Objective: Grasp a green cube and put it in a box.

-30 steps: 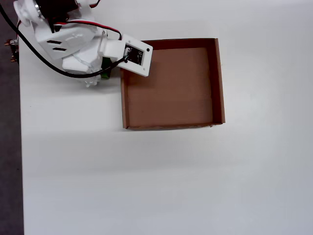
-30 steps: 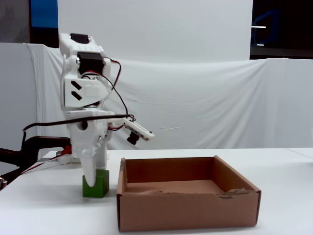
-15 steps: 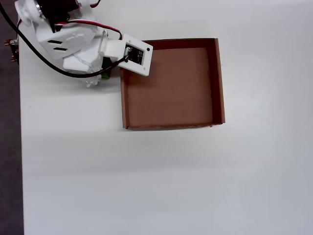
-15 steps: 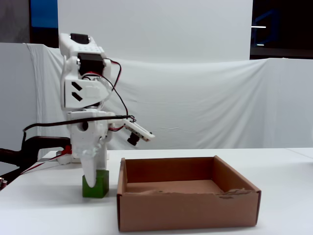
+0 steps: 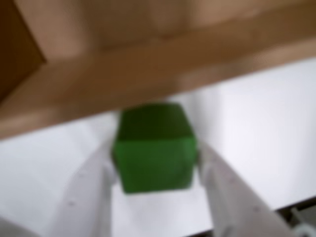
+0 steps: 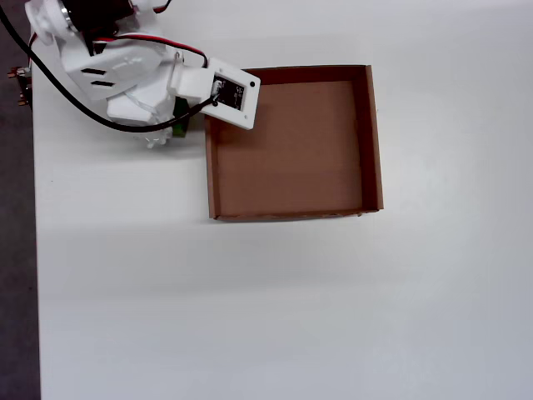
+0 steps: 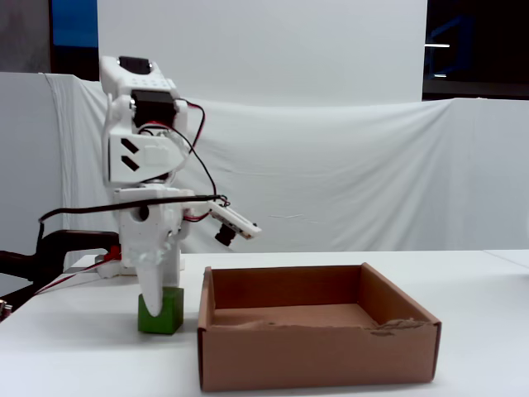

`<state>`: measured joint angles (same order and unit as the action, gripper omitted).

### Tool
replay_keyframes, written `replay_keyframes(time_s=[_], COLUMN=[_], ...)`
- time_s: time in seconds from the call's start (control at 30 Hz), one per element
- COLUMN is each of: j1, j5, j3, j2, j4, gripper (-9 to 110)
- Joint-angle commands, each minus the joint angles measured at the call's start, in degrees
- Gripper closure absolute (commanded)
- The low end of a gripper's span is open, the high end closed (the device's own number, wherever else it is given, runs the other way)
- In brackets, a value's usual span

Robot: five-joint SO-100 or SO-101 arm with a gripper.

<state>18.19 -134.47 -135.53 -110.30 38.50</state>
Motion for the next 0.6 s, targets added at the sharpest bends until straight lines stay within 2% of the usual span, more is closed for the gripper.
replay_keyframes(time_s=[0.0,0.33,0.57], j1=[0.7,2.7,5.4], j5=[-1.0,0.4,4.0], j3=[0.5,10.0,15.8], j2=[-4.0,-8.2,-11.4], j4=[1.5,19.3,27.6], gripper=[86,86,87])
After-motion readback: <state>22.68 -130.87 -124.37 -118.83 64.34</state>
